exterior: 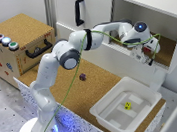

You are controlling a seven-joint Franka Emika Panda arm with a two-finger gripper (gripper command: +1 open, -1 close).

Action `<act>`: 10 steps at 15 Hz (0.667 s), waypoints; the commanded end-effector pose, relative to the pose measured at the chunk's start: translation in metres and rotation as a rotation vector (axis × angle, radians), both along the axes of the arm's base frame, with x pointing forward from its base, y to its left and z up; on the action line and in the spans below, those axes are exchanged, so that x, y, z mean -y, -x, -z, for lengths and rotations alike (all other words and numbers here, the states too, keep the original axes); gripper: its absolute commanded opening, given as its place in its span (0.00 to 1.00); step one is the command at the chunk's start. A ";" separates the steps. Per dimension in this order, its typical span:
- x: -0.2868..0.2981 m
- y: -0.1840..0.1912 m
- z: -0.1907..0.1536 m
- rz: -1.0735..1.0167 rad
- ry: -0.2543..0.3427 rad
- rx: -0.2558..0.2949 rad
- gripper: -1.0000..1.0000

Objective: Grasp the pink block

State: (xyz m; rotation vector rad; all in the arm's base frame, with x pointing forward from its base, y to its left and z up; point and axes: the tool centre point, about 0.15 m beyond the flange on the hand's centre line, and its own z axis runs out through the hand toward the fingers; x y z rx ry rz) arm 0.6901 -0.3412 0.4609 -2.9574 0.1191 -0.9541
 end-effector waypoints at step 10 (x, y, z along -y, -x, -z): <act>0.006 0.040 -0.011 0.038 0.076 0.009 0.00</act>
